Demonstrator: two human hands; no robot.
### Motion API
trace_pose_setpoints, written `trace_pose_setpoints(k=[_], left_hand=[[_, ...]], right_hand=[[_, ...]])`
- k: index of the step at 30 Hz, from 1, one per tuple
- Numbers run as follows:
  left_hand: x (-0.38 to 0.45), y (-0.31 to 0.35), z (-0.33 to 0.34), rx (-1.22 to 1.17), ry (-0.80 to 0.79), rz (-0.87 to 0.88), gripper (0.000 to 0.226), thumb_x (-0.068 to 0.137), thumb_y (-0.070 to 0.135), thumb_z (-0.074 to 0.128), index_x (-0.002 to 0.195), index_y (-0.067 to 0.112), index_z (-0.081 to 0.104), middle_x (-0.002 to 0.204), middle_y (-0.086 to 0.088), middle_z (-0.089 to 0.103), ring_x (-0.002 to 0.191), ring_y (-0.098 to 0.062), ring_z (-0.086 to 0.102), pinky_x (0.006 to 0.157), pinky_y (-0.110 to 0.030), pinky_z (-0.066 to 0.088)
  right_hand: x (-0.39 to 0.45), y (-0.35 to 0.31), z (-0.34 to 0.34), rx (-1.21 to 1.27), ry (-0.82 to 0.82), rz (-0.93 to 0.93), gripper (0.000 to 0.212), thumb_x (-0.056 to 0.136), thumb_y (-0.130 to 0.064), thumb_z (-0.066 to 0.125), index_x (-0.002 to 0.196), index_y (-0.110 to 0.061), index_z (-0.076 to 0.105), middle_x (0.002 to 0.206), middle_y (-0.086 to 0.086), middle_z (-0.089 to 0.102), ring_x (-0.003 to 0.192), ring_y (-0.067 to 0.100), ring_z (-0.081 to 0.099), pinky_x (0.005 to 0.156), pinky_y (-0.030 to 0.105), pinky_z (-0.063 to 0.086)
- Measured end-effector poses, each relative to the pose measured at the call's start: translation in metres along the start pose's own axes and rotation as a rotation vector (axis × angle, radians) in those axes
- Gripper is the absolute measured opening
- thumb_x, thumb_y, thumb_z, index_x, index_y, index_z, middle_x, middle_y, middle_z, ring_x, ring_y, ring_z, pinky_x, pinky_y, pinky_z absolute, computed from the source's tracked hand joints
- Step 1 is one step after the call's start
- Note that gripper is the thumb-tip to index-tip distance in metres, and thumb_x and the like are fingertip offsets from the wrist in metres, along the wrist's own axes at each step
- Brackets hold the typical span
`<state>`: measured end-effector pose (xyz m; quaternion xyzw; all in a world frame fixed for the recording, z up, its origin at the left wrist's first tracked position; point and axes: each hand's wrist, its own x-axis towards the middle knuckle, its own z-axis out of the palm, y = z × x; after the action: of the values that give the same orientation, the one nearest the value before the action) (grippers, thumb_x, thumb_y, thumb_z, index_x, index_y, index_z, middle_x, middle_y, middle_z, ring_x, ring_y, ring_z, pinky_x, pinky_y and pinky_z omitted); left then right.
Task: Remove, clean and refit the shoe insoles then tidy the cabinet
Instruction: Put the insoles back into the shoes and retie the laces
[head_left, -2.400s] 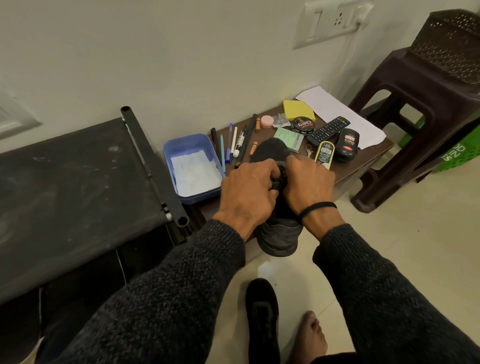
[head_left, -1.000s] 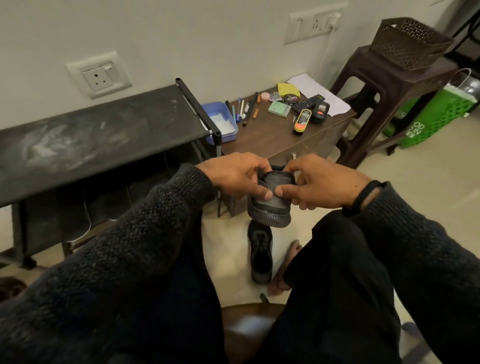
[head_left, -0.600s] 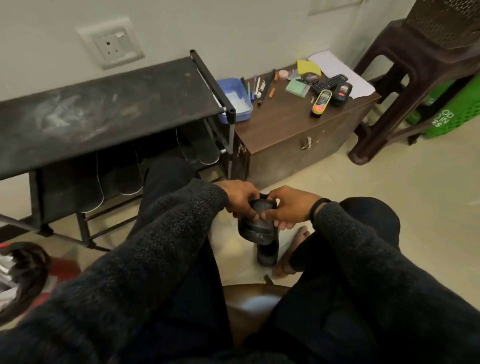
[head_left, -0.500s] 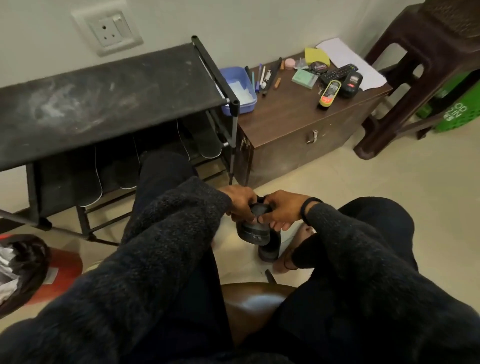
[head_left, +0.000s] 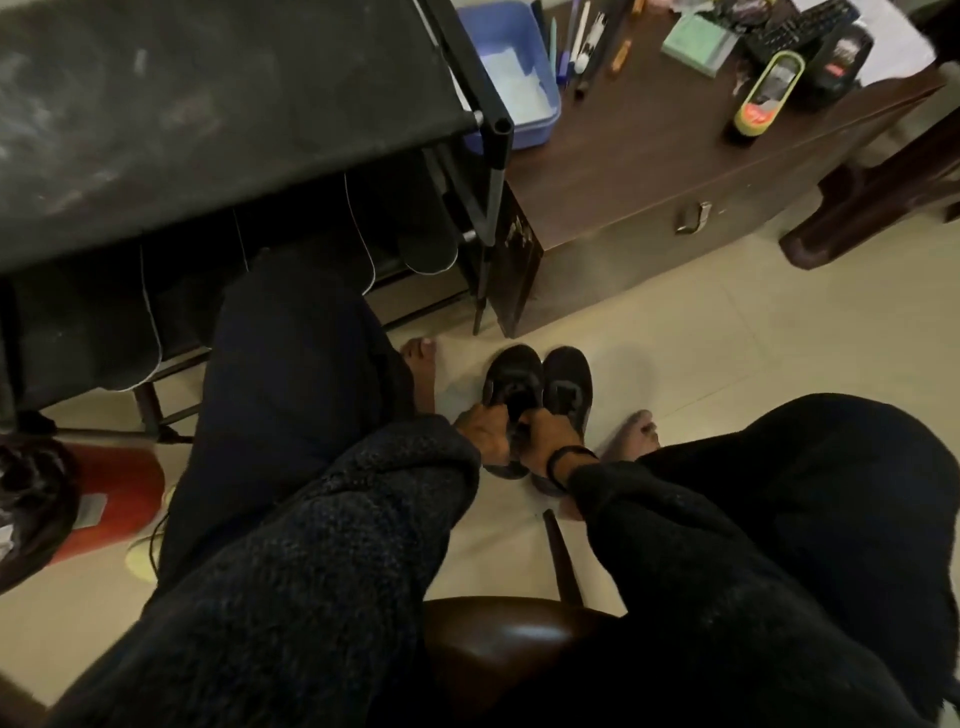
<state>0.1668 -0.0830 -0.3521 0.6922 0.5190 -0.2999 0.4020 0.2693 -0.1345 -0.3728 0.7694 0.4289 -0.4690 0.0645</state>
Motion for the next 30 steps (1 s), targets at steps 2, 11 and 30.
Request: trace_pose_setpoints(k=[2, 11, 30], left_hand=[[0.005, -0.002, 0.005, 0.026, -0.066, -0.010, 0.078, 0.082, 0.037, 0.081, 0.145, 0.014, 0.041, 0.143, -0.011, 0.051, 0.132, -0.033, 0.051, 0.107, -0.041, 0.045], [-0.005, 0.001, 0.011, 0.168, -0.224, 0.004, 0.090, 0.083, 0.037, 0.081, 0.152, 0.008, 0.031, 0.150, -0.010, 0.044, 0.136, -0.029, 0.046, 0.105, -0.035, 0.043], [-0.181, -0.092, -0.115, -0.137, 0.475, -0.022, 0.027, 0.088, 0.031, 0.070, 0.113, 0.021, 0.069, 0.112, -0.004, 0.070, 0.096, -0.022, 0.065, 0.078, -0.032, 0.051]], right_hand=[[0.008, 0.004, 0.010, -0.006, -0.024, 0.029, 0.048, 0.089, -0.030, 0.070, 0.134, -0.020, 0.057, 0.126, 0.012, 0.065, 0.117, 0.032, 0.063, 0.104, 0.041, 0.050], [0.019, 0.011, 0.029, -0.085, -0.179, 0.062, 0.048, 0.086, -0.027, 0.074, 0.132, -0.021, 0.059, 0.131, 0.008, 0.063, 0.117, 0.030, 0.062, 0.100, 0.037, 0.051], [-0.098, -0.169, -0.040, 0.178, 0.159, -0.532, 0.030, 0.094, -0.026, 0.066, 0.065, -0.018, 0.062, 0.064, -0.001, 0.064, 0.063, 0.016, 0.061, 0.055, 0.025, 0.044]])
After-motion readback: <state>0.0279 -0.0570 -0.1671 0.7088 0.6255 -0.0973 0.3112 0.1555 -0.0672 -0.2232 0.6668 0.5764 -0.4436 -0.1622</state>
